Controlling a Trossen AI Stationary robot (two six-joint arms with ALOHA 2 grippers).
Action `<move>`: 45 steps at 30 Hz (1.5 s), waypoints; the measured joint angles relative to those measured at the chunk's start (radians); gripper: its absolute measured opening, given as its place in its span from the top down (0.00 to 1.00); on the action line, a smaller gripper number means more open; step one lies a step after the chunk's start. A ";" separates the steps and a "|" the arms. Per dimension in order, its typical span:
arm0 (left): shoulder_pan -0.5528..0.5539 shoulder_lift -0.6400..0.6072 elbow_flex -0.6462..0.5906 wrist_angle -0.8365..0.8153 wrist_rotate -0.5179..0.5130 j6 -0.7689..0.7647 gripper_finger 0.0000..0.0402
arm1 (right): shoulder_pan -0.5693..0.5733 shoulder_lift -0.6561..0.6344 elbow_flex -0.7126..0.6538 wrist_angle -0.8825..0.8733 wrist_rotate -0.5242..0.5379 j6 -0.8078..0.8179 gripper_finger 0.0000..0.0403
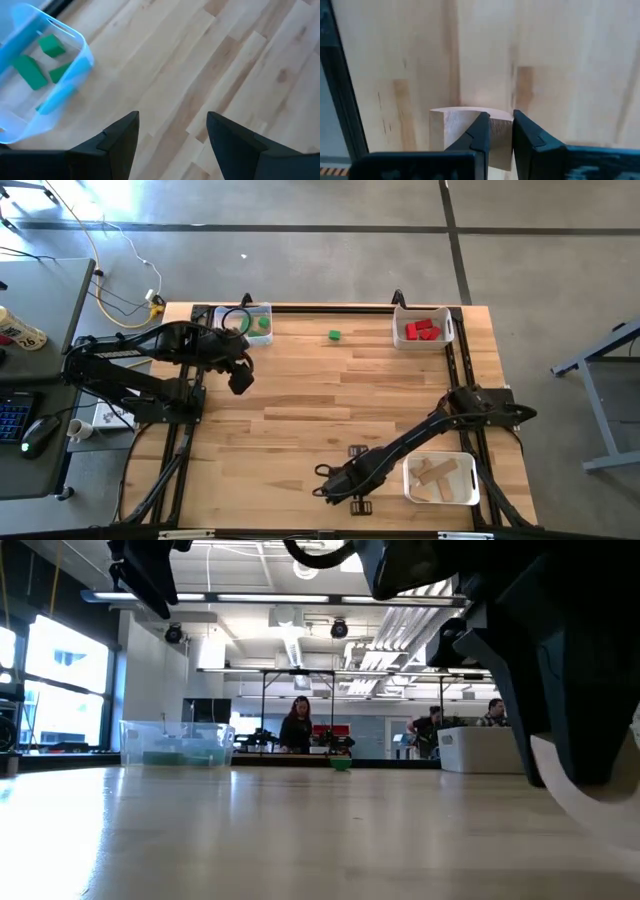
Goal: Sort & place blocks by color
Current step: Put the brown block into the white bin
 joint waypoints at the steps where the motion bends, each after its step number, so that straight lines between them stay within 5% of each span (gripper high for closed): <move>1: 0.000 0.000 0.000 0.000 -0.013 0.007 0.45 | 0.000 -0.003 0.000 -0.010 0.002 0.014 0.93; 18: 0.001 0.000 0.000 0.209 -0.175 0.223 0.46 | -0.074 -0.113 0.000 -0.341 0.198 0.210 0.93; 30: 0.001 0.000 0.000 0.496 -0.179 0.506 0.45 | -0.048 -0.277 0.001 -0.571 0.380 0.697 0.93; 45: 0.001 0.000 0.000 0.560 -0.184 0.671 0.45 | 0.108 -0.329 -0.023 -0.594 0.316 1.066 0.93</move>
